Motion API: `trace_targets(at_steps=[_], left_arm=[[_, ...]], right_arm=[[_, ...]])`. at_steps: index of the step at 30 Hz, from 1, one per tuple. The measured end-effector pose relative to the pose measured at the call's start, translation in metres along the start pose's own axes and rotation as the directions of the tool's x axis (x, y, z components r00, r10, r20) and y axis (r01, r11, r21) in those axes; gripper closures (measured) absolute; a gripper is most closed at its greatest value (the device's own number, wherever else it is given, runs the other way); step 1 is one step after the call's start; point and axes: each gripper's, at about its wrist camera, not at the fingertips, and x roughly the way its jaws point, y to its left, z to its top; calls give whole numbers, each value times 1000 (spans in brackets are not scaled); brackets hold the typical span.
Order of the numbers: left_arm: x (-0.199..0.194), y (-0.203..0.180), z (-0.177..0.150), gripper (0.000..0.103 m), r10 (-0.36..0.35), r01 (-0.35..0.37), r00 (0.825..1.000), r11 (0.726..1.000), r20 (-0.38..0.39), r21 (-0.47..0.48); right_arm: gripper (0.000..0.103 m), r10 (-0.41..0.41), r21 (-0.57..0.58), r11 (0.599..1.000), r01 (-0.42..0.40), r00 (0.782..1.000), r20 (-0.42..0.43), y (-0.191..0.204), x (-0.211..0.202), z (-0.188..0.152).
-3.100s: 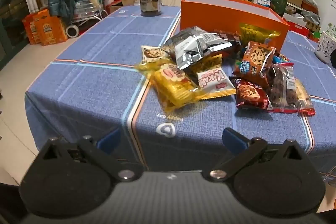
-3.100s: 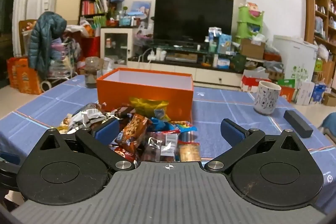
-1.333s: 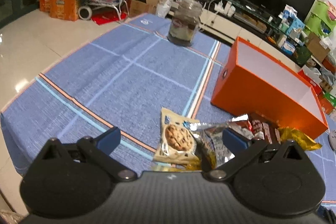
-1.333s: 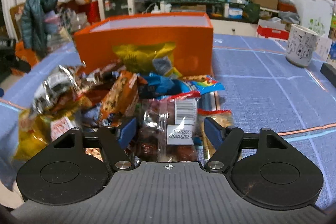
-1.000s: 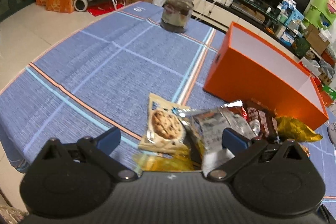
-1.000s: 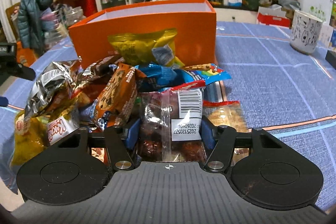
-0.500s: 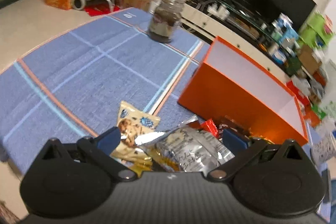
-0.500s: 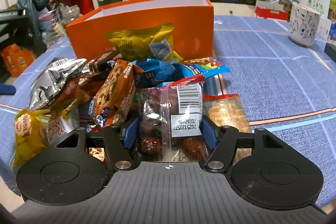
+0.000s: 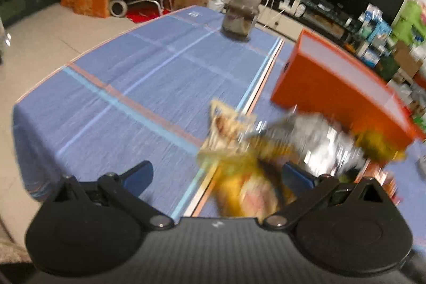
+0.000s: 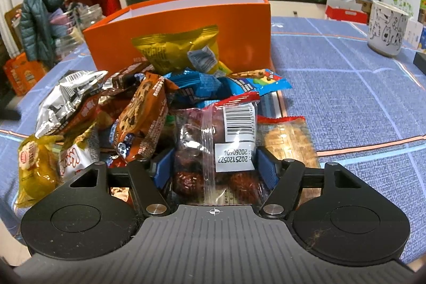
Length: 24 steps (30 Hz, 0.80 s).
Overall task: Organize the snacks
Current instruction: 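Grasp the clear bag of dates with the right tool while the left tool grasps the yellow wafer bag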
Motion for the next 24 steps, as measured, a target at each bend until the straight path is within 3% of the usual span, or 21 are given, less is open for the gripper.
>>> trace_targets(at_steps=[4,8,14,16,24], left_arm=[[9,-4,-26,2,17,-18,998,1000,-61,-10],[10,-18,-28,5,12,-11,1000,999,-23,50],[15,-18,-27,35,-53,54,997,998,-48,33],[18,-21,-24,49,-68,70,996,997,-52,30],[20,-20,-22,57,-136,137,988,990,-74,12]], right_arm=[[46,-10,-11,1000,10,1000,0,3,1,-1],[47,-17,-26,1000,17,1000,6,5,0,-3],[55,-15,-22,1000,15,1000,12,2,-1,-3],[56,-12,-14,1000,12,1000,16,0,-1,-2],[59,-3,-46,999,3,1000,16,3,0,-1]])
